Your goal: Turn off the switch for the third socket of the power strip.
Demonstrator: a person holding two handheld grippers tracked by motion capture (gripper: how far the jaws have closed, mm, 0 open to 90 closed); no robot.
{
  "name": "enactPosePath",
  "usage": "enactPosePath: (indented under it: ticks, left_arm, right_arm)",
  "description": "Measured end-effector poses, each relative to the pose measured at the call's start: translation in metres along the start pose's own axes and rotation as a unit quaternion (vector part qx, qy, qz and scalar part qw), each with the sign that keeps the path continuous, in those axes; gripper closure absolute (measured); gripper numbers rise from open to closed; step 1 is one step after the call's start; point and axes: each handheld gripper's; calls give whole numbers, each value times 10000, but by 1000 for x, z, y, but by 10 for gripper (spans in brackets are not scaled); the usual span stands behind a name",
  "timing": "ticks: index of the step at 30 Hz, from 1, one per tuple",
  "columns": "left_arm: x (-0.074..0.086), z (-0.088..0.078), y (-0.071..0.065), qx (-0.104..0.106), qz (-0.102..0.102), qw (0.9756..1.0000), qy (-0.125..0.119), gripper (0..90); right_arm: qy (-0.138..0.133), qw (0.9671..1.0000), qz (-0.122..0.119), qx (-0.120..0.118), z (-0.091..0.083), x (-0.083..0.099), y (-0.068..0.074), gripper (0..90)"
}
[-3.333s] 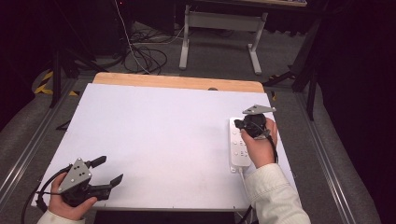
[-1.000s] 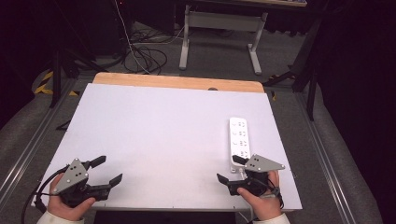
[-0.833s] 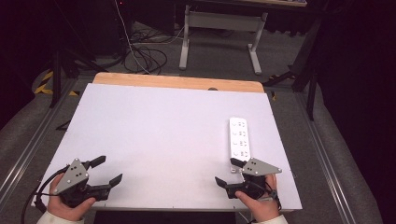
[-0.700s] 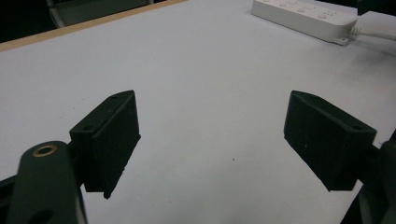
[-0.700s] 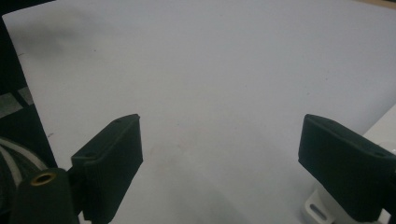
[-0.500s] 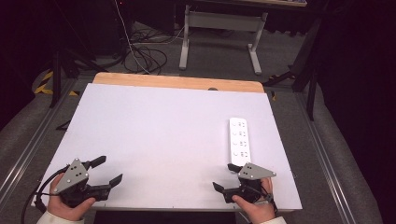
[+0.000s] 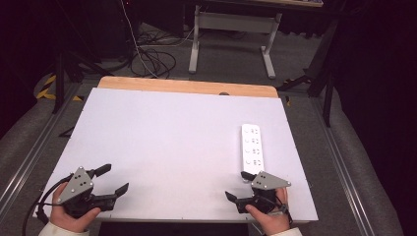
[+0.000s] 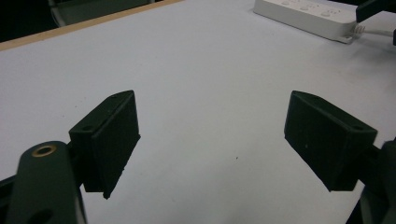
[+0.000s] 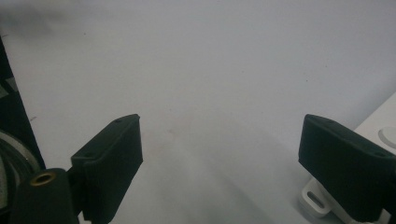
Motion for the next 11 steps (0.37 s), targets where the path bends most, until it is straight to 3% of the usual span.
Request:
enactPosePath:
  ticks: [3,11]
  left_arm:
    - [0,0,0,69,-127,9999,51,184]
    - [1,1,1,14,-59,10000,-25,184]
  right_arm:
    - [25,10000,50,45,-1,1,-1,142]
    - [20,10000,32,67,-1,1,-2,147]
Point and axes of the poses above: each handheld gripper's, and its own axes: z roughly forward along the jaws, x roughly out of its underside, y roughly to its left, and after that the axes turned 12 degrees about -z, right-handed
